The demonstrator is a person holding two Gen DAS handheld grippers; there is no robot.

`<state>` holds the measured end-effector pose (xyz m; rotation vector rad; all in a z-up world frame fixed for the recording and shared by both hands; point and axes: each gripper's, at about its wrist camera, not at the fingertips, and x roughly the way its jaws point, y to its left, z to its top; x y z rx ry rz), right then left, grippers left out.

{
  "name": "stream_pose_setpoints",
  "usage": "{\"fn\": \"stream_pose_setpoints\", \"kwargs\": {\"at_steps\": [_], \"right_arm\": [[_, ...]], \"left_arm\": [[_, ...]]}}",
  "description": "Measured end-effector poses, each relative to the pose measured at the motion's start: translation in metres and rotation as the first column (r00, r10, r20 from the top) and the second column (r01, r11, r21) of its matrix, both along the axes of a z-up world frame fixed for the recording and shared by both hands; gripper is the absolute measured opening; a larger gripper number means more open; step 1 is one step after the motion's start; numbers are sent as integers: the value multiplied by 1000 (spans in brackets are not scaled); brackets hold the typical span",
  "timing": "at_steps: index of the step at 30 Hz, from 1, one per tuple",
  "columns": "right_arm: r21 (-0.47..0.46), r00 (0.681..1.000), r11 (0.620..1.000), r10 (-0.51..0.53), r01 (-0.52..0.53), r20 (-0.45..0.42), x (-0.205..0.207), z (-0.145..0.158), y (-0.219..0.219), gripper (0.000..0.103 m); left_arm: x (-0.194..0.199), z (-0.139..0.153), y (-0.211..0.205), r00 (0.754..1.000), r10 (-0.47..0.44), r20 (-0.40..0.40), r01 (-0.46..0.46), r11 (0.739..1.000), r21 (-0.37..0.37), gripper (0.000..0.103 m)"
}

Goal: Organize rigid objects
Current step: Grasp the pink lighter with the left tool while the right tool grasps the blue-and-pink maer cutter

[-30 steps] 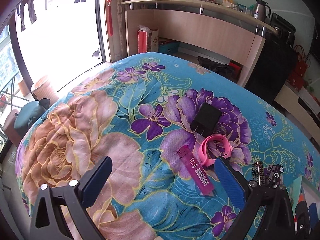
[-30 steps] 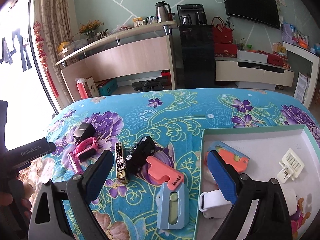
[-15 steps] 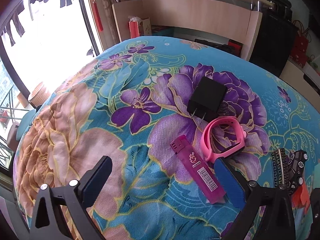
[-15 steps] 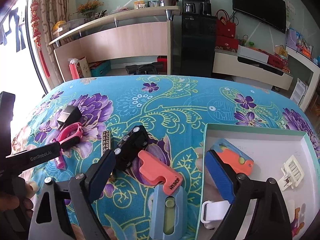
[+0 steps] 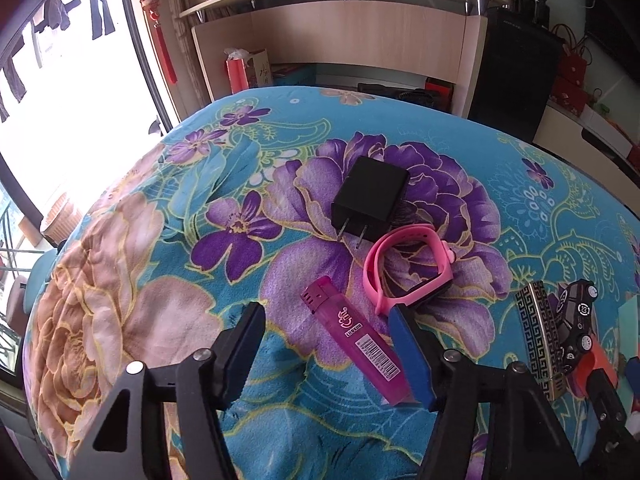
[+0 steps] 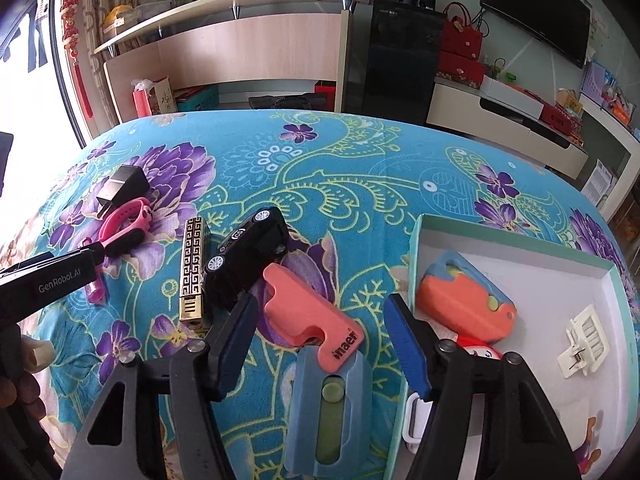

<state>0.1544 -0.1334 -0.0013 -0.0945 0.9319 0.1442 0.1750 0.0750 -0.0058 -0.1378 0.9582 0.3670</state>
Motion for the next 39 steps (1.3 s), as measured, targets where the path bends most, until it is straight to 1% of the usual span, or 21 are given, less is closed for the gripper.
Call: {"fn": "stream_pose_setpoints", "kwargs": {"at_steps": [1, 2, 4, 6, 7, 10, 12, 16, 18, 22, 24, 25, 33, 39], "right_arm": [[-12, 1000, 1000, 1, -1, -3, 0, -1, 1, 66], [-19, 1000, 1000, 3, -3, -5, 0, -2, 2, 66], [-27, 1000, 1000, 15, -15, -6, -1, -3, 4, 66], [-33, 999, 999, 30, -30, -11, -2, -3, 6, 66], [-37, 999, 999, 34, -34, -14, -2, -3, 7, 66], [-43, 998, 998, 51, -51, -22, -3, -4, 10, 66], [-29, 998, 998, 63, -64, -30, -5, -2, 11, 66], [28, 995, 996, 87, -86, -42, -6, 1, 12, 62], [52, 995, 995, 92, -90, -46, -7, 2, 11, 62], [129, 992, 987, 107, -98, -61, -7, 5, 7, 54], [158, 991, 983, 109, -96, -73, -6, 3, 5, 53], [149, 991, 984, 109, -98, -72, -6, 3, 5, 51], [80, 991, 991, 114, -109, -69, -6, -2, 12, 48], [-3, 990, 993, 113, -114, -80, -5, -13, 22, 46]], "left_arm": [[0, 0, -1, 1000, -11, 2, 11, 1000, -7, 54], [0, 1, -3, 1000, -21, 2, 21, 1000, -12, 51], [0, 1, -6, 999, -41, 4, 41, 999, -21, 40], [0, 1, -6, 999, -54, 6, 54, 997, -47, 33], [-1, 0, -5, 998, -57, 6, 57, 997, -61, 32], [-2, -3, -1, 998, -55, -2, 55, 995, -85, 30], [-5, -4, 1, 998, -57, -1, 56, 993, -102, 28], [-11, -4, 2, 998, -69, 2, 69, 989, -128, 25], [-15, -4, 3, 997, -76, 5, 76, 985, -154, 24], [-22, -3, 4, 996, -86, 6, 85, 974, -211, 23], [-22, -3, 2, 995, -95, -2, 93, 974, -209, 23], [-23, -3, 1, 995, -100, -6, 97, 975, -202, 22], [-21, -3, -10, 990, -136, -34, 130, 980, -149, 23], [-19, -5, -13, 989, -136, -50, 130, 984, -119, 24]]}}
